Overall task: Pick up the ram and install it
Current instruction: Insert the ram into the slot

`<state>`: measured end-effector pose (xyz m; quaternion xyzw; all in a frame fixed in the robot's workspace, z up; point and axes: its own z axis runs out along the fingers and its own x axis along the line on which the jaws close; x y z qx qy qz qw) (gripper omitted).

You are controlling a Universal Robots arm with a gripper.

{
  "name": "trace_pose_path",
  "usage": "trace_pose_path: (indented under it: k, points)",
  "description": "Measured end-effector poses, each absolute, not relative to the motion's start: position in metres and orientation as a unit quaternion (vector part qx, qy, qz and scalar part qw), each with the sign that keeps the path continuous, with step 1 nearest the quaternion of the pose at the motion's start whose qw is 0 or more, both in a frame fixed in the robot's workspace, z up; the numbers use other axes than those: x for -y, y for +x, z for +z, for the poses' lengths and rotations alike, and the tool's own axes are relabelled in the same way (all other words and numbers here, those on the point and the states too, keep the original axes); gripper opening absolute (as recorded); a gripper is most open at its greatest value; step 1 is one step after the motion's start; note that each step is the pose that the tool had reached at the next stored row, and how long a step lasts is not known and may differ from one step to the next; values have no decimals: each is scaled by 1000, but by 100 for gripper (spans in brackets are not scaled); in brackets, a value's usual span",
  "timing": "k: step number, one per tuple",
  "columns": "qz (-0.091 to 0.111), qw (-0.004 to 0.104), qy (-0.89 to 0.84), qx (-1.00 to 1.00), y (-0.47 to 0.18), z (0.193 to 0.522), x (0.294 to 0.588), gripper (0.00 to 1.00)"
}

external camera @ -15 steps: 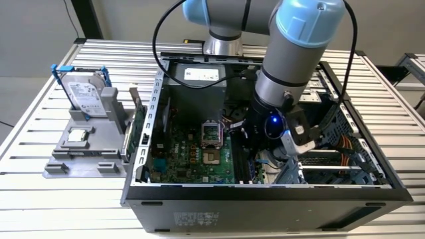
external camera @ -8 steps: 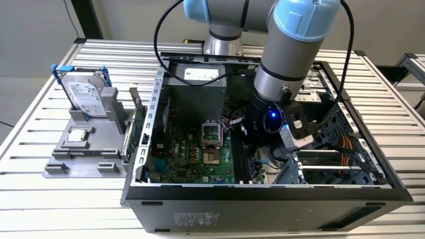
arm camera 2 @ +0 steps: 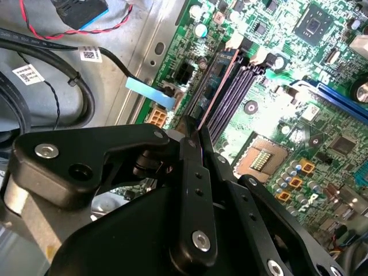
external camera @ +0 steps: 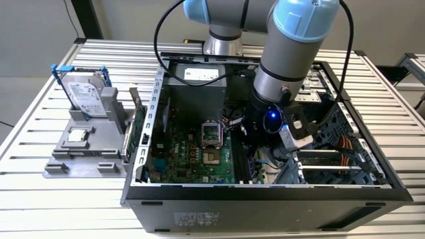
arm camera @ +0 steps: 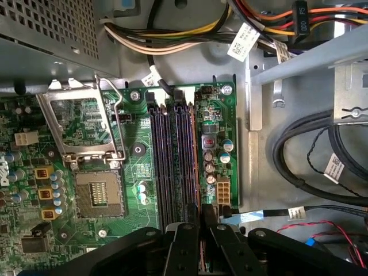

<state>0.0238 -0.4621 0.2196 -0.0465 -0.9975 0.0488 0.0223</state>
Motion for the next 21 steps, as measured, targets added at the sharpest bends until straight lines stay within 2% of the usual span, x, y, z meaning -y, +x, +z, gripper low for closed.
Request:
trace_pose_path:
  k: [21]
  points:
    - [59, 23, -62, 996, 23, 218, 457, 0]
